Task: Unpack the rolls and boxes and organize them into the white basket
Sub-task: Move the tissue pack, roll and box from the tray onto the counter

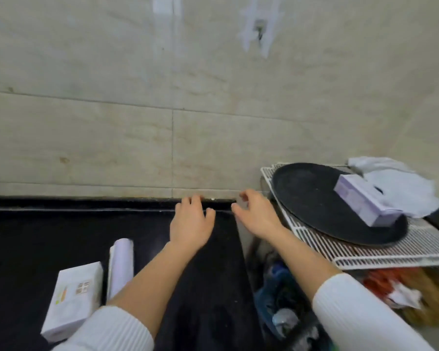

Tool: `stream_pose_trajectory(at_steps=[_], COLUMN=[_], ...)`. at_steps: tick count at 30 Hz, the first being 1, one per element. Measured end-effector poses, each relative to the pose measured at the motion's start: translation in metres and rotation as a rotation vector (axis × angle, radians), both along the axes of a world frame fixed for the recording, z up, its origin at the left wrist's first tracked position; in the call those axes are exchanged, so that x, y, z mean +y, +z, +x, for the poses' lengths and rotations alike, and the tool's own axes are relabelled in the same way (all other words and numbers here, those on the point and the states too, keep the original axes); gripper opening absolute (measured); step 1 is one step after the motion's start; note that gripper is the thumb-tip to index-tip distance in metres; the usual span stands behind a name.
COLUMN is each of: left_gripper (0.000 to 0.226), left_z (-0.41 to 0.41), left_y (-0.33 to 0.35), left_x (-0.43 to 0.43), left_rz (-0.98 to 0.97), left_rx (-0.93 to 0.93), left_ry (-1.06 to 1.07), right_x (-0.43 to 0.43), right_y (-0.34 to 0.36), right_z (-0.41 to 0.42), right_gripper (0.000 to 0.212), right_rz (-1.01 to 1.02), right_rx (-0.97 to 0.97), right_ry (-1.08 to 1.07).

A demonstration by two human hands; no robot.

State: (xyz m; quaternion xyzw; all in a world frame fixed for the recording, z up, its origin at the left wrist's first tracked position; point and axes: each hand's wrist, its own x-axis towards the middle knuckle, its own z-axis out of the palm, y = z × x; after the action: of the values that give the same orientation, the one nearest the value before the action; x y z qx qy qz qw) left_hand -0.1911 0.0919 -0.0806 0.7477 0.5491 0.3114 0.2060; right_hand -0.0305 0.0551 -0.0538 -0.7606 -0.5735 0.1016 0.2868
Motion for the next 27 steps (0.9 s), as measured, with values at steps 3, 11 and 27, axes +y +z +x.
stream_pose_trajectory(at_steps=[3,11,27], left_gripper=[0.041,0.047,0.056], left_z=[0.079,0.239,0.273], left_y=[0.019,0.021,-0.020], left_x=[-0.018,-0.061,-0.065], left_rz=[0.044,-0.016,-0.059], left_rx=[-0.029,-0.041,0.150], left_ry=[-0.040,-0.080,0.028], right_x=[-0.025,-0.076,-0.088], right_y=[0.029,0.064,0.042], right_z=[0.074,0.261,0.312], right_gripper=[0.038,0.055,0.062], right_rz=[0.093,-0.013,-0.155], right_rx=[-0.065,-0.303,-0.167], right_ry=[-0.008,-0.260,-0.214])
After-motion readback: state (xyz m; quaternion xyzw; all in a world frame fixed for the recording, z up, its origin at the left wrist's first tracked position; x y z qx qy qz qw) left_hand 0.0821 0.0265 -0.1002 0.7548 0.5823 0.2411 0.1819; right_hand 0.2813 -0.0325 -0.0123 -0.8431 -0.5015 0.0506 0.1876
